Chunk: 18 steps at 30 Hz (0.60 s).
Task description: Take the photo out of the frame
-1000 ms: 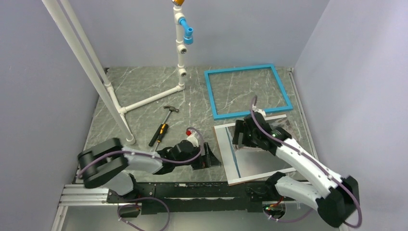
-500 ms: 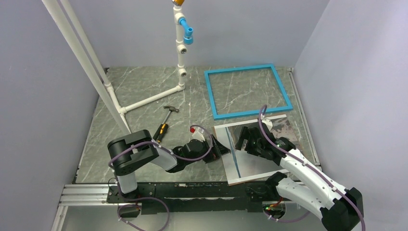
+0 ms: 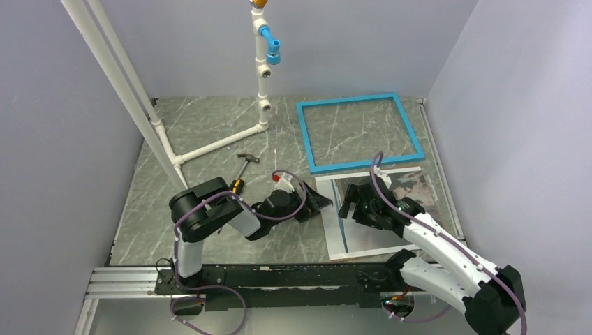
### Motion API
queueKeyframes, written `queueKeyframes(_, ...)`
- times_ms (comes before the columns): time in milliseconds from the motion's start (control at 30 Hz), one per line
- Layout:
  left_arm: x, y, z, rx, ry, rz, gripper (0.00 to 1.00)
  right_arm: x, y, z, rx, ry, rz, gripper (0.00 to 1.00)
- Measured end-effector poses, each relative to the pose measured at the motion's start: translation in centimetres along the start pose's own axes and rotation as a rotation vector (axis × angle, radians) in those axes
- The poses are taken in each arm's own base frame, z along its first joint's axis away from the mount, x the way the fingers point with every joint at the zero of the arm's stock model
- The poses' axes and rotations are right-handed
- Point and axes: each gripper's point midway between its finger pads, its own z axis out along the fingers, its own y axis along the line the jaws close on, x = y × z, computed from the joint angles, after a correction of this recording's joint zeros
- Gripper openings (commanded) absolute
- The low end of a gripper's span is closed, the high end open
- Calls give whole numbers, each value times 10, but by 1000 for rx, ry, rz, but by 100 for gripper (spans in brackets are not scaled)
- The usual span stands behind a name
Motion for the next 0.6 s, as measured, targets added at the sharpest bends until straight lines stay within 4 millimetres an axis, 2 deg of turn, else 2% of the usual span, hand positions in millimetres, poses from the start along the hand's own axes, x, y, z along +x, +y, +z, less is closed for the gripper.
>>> queueKeyframes(167, -11, 2, 1, 0, -1, 7, 95, 14, -3, 10, 13, 71, -25, 91)
queueKeyframes(333, -15, 4, -4, -33, 14, 62, 95, 17, 4, 12, -20, 93, -52, 91)
queueKeyframes(467, -12, 1, -17, -68, 53, 119, 95, 17, 9, 15, -44, 102, -67, 90)
queueKeyframes(600, -6, -7, -43, -44, 84, 147, 94, 21, 8, 20, -29, 124, -75, 87)
